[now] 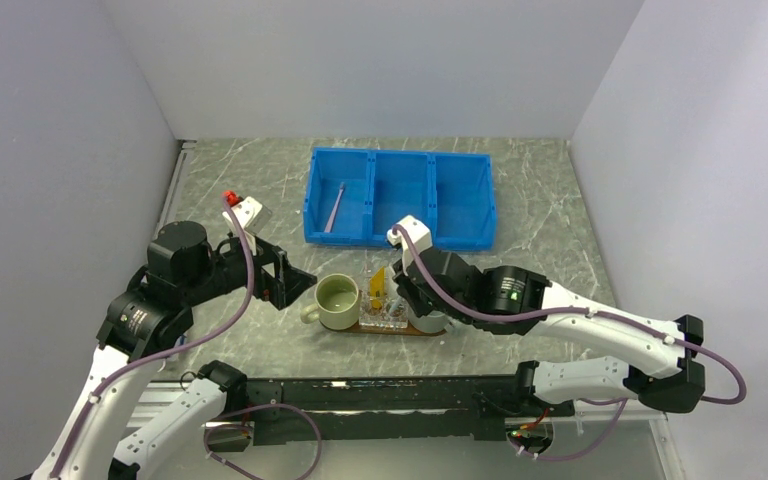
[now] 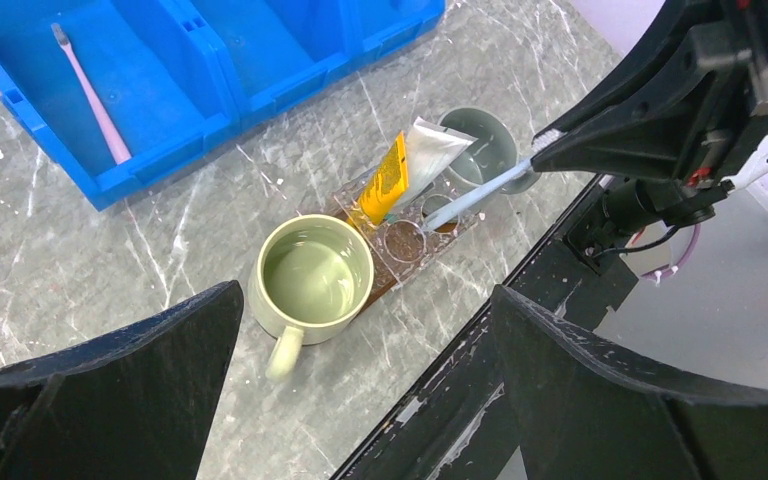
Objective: Prepare toiletry sets of a toothbrush and toothpaste on the tray
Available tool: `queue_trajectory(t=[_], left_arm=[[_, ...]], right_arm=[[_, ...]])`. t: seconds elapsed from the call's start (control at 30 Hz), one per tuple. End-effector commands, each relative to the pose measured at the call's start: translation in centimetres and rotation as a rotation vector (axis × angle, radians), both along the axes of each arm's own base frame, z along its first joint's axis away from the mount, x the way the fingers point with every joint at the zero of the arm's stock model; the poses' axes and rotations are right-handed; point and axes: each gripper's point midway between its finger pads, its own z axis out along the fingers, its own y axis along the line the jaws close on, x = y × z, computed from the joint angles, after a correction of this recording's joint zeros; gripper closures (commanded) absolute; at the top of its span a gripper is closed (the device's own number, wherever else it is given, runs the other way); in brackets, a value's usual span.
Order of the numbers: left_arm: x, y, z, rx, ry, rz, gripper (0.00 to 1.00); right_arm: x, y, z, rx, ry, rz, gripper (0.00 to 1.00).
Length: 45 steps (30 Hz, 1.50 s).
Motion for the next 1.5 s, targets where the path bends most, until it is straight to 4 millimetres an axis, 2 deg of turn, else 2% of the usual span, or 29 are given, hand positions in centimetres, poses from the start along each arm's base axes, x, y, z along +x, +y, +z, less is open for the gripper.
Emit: queue_trajectory(t=[0.0,0.27,0.97,1.47], left_arm=[[0.4,0.2,0.8,-0.001,-0.055,0.013,0.01],[0.4,0.3,0.8,0.002,-0.055,0.012,0.01],[0.4,0.4,1.0,0.008,-0.062,0.017,0.0],[0.5,0.5,1.2,0.014,-0.064,0.018,0.01]], right_arm=[[0.4,0.5,0.8,0.091,-0.035,-0.046,1.0],[0.5,-0.4,-0.4,0.116,-0.068,-0.121,1.0],[-0.4,-0.1,-2.6,0.16,-0.13,-0.206,1.0],[-0.1,-0.8,-3.5,0.195,-0.158,-0.277,1.0]])
